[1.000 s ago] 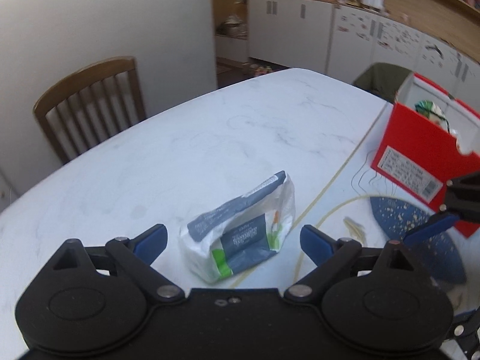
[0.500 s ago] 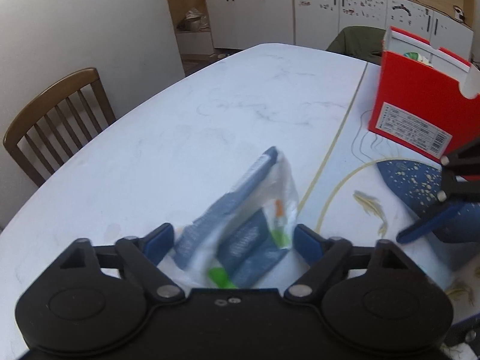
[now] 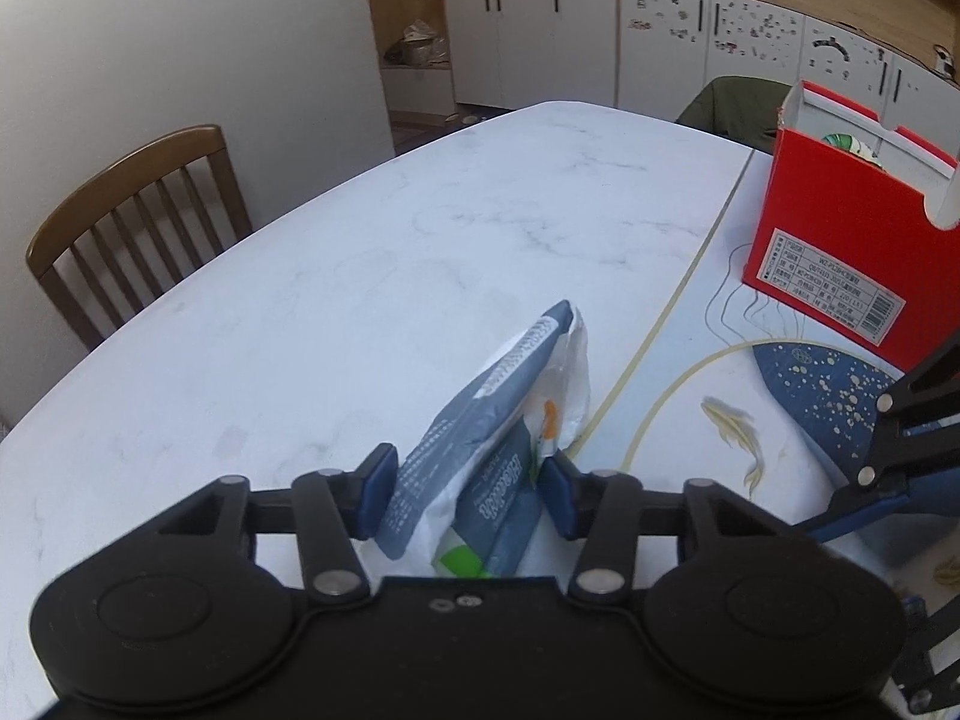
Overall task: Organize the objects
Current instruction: 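Grasp the white-and-blue packet with the left tool while the right tool grasps the teal pouch, then carry the packet and teal pouch over the shoebox with both tools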
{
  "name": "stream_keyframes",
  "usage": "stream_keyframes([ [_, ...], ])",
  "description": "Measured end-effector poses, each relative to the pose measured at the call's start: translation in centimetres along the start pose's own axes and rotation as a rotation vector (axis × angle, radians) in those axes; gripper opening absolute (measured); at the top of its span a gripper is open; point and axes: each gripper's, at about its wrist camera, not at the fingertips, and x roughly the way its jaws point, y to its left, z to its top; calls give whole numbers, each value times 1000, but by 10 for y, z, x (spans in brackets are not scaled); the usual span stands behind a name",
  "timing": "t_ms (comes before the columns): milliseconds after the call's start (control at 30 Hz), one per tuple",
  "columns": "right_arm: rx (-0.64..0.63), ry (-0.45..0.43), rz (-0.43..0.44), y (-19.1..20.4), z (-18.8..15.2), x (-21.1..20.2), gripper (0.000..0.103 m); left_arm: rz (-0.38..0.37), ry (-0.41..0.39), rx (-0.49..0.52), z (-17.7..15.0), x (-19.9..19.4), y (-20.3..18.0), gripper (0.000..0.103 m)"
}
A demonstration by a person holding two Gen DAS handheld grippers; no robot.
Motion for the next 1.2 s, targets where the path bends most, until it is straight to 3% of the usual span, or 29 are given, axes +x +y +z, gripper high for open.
stream_keyframes([
  [567,85,-25,-23,-10,-13,-45,34,27,49,-242,-2,-44,-25,44],
  [1200,85,-180,13,-52,-53,-153,34,111,-16,-364,52,-123,-130,44],
])
